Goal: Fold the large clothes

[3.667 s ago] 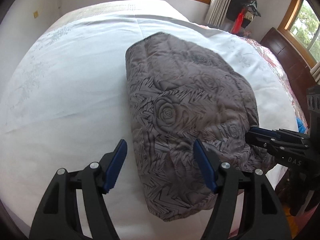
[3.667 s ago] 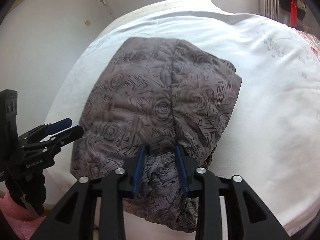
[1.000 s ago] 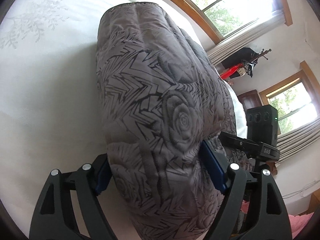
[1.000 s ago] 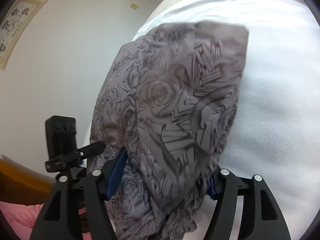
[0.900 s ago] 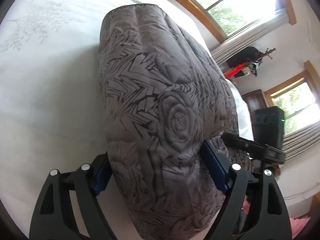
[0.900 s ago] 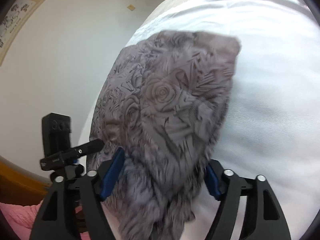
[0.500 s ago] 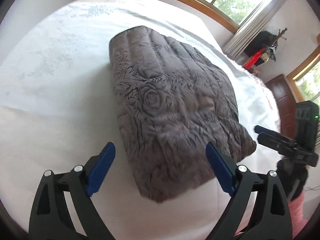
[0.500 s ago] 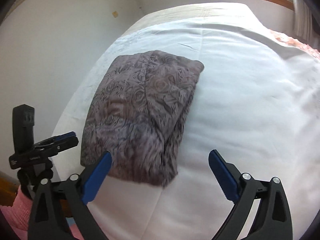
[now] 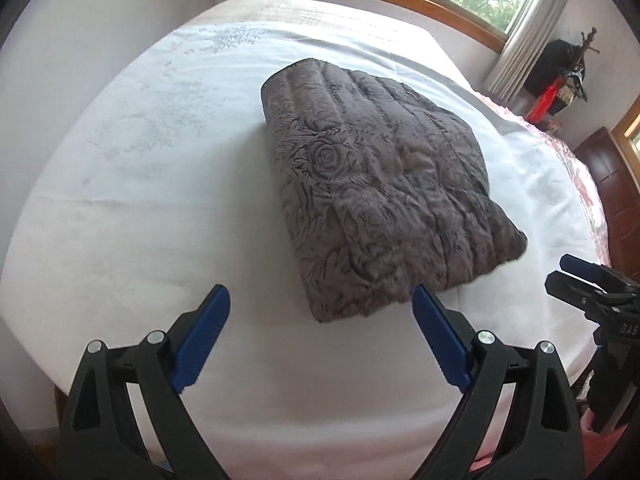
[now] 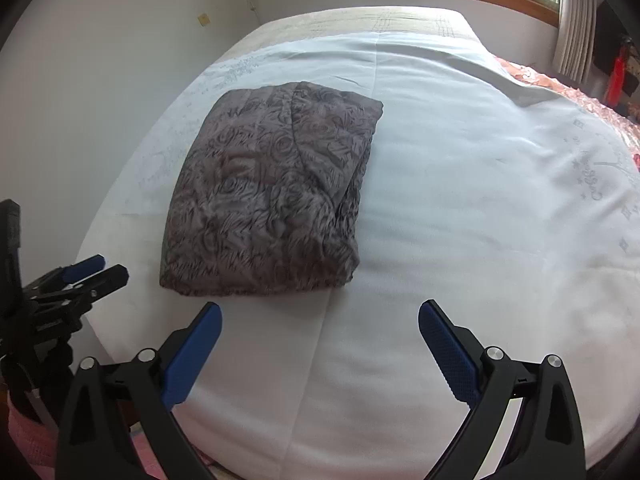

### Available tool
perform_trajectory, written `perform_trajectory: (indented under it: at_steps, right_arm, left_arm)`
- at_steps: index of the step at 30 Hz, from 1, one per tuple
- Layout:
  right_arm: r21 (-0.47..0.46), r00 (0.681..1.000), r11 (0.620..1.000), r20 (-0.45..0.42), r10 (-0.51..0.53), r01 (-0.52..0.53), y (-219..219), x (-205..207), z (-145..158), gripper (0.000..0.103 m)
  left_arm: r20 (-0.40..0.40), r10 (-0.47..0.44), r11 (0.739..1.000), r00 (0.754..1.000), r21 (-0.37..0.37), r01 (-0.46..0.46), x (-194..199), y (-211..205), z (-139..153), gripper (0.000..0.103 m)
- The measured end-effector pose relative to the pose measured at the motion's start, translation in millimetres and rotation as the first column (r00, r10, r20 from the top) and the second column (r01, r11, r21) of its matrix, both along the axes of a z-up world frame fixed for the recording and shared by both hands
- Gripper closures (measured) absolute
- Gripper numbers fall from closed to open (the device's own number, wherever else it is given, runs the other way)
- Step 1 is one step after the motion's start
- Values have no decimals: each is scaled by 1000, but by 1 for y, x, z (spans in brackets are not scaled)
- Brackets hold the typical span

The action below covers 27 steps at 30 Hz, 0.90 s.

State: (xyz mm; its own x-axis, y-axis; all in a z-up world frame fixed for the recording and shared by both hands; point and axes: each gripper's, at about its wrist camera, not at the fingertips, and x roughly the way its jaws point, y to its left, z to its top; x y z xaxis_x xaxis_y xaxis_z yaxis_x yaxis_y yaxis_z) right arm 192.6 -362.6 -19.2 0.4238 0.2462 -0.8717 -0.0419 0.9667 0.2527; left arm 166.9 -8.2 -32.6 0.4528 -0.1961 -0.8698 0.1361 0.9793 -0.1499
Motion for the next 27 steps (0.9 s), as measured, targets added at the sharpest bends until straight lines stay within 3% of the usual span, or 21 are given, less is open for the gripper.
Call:
perform_trajectory:
  at_steps: [14, 27]
  right_arm:
    - [-20, 999, 999, -36, -31, 31, 18, -35, 16, 4]
    - [-51, 998, 998, -32, -46, 44, 28, -43, 25, 4]
  left_arm:
    - [9, -7, 1000, 1000, 29, 6, -47, 3, 22, 11]
    - [32, 0, 998, 1000, 66, -2, -62, 6, 35, 11]
